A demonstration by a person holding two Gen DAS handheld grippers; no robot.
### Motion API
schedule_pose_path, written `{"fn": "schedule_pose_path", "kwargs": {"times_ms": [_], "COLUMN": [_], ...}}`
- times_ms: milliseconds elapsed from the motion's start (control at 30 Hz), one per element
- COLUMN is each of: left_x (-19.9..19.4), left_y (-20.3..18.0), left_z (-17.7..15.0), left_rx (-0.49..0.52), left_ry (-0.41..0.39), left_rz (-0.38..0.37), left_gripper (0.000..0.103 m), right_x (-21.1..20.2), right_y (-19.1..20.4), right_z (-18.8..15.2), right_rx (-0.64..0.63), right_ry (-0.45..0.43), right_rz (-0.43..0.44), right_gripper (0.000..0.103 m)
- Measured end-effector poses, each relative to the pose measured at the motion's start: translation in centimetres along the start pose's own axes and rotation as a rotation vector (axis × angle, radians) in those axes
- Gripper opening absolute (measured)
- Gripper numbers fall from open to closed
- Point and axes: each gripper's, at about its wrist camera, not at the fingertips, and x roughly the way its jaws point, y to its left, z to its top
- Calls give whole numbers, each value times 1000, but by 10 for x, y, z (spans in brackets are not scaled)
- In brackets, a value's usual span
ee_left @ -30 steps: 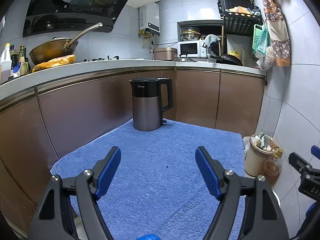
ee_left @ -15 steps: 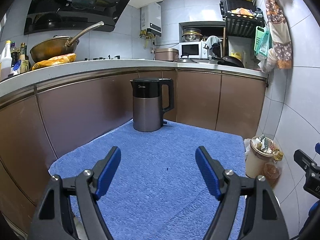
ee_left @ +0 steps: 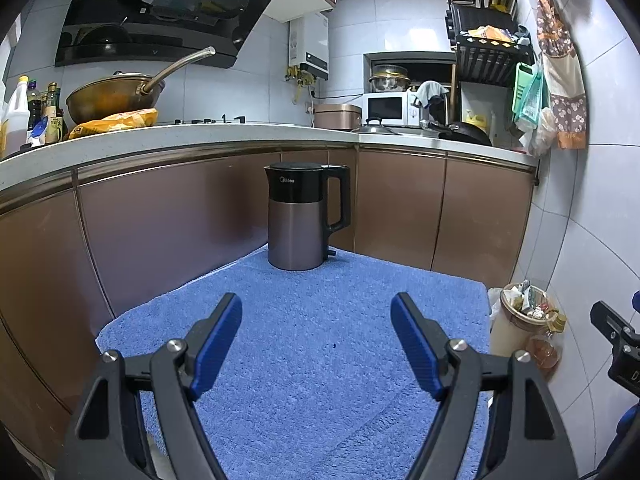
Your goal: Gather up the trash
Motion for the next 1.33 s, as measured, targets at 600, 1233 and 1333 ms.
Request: {"fn": "schedule_pose_path", "kwargs": {"times_ms": [600, 1233, 1333], "left_x": [-6, -6, -5], "left_y": [1, -3, -4], "left_z": [3, 2, 1], "left_rx": [-1, 13, 15], "left_ry": [-10, 9, 14], "left_rz": [0, -32, -38], "left_gripper": [76, 76, 76], "right_x": [-1, 0, 1], "right_y": [-1, -2, -2], "right_z": [0, -6, -8], "right_rx": [1, 11, 17], "right_ry": [-2, 9, 12], "right_rz": [2, -4, -2], "right_gripper": [103, 103, 103]}}
